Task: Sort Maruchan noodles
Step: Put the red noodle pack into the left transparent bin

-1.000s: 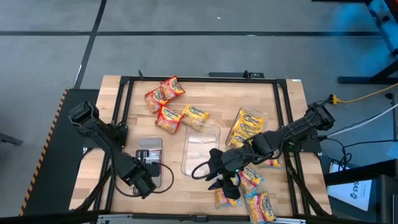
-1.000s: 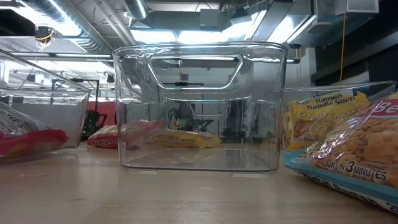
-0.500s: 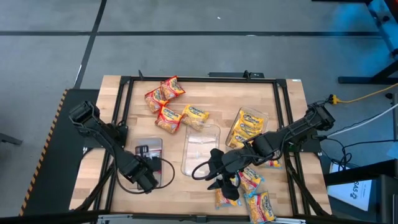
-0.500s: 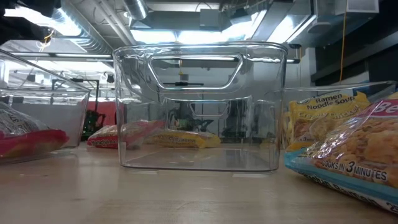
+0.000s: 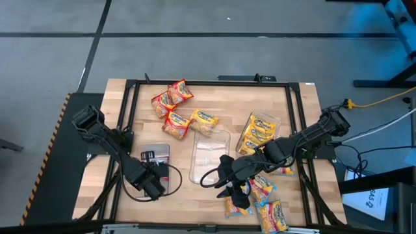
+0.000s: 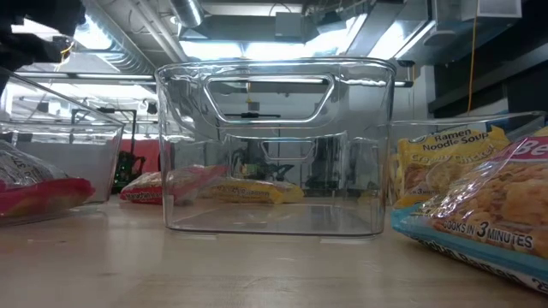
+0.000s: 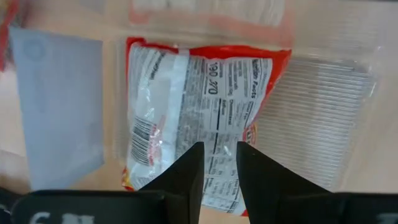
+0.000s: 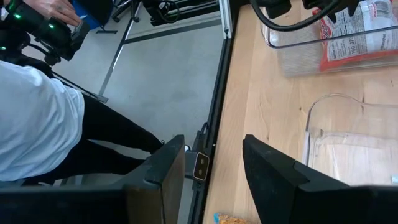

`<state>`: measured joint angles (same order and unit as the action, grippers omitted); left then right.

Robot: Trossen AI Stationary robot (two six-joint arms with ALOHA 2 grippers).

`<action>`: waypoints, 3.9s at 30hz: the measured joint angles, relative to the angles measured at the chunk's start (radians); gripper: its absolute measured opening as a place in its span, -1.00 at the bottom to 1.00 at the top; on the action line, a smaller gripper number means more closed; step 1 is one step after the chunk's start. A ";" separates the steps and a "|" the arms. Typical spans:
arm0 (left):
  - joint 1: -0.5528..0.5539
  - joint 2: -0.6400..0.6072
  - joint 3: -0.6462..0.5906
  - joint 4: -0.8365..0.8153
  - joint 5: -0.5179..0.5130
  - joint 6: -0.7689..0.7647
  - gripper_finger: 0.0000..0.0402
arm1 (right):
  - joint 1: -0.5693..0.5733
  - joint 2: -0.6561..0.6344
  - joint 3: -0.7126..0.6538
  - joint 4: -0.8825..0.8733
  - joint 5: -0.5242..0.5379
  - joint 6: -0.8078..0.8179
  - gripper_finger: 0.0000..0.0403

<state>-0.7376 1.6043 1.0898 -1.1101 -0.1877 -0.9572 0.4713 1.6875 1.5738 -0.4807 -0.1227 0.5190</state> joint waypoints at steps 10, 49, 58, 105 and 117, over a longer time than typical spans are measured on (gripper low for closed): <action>0.000 0.000 -0.108 0.159 0.079 -0.042 -0.56 | 0.000 0.000 0.000 -0.004 -0.001 0.000 -0.21; -0.005 0.000 0.335 -0.186 0.118 -0.053 -1.00 | 0.001 0.000 0.000 -0.020 0.000 0.000 -0.21; -0.002 0.000 0.335 -0.213 0.129 -0.027 -1.00 | 0.001 0.000 0.000 -0.024 0.000 0.000 -0.21; 0.418 -0.264 0.068 -0.370 -0.013 0.359 -1.00 | 0.046 0.000 0.000 -0.023 -0.014 0.003 -0.21; 0.477 -0.278 -0.015 -0.290 -0.011 0.438 -1.00 | 0.046 0.000 0.000 -0.023 0.002 0.004 -0.21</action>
<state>-0.2610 1.3266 1.0744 -1.4002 -0.1984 -0.5190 0.5171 1.6871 1.5734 -0.5037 -0.1205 0.5228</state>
